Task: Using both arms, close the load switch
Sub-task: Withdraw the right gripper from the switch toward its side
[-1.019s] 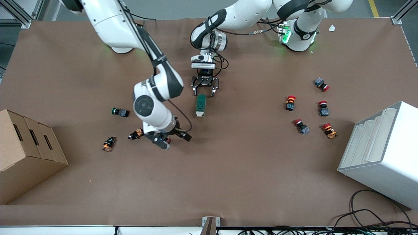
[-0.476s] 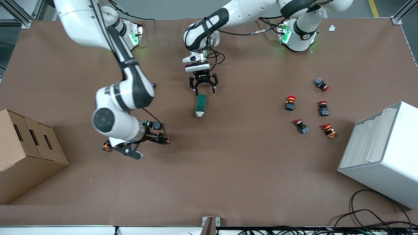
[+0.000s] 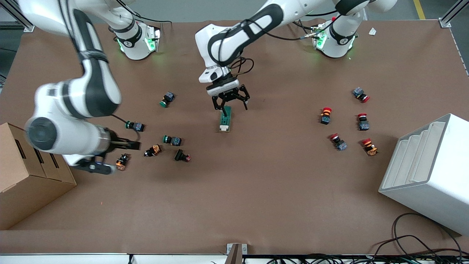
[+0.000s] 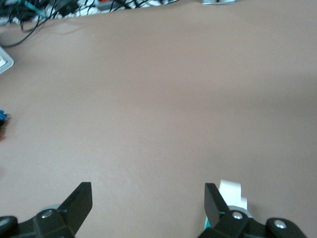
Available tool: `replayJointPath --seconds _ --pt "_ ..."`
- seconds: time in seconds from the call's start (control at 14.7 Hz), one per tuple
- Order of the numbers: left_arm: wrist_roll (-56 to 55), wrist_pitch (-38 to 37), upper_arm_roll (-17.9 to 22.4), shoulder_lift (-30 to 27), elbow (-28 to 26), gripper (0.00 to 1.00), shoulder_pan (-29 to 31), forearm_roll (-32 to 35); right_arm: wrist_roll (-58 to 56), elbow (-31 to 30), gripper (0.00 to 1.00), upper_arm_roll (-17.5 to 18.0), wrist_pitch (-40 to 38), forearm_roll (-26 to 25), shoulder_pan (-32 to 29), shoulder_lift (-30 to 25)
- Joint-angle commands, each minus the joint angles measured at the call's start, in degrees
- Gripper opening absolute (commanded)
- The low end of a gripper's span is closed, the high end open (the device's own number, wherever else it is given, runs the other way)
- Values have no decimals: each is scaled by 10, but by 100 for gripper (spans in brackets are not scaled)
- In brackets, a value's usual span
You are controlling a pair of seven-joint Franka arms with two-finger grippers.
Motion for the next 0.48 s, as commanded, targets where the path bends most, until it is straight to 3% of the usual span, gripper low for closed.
replayJointPath --seconds 0.0,0.41 --pt "94 -8 -9 -16 69 100 39 -97 -76 -11 100 12 -50 -33 -47 -44" --pt "190 -9 -12 -91 88 100 178 -288 -168 47 100 11 -138 -61 -110 -63"
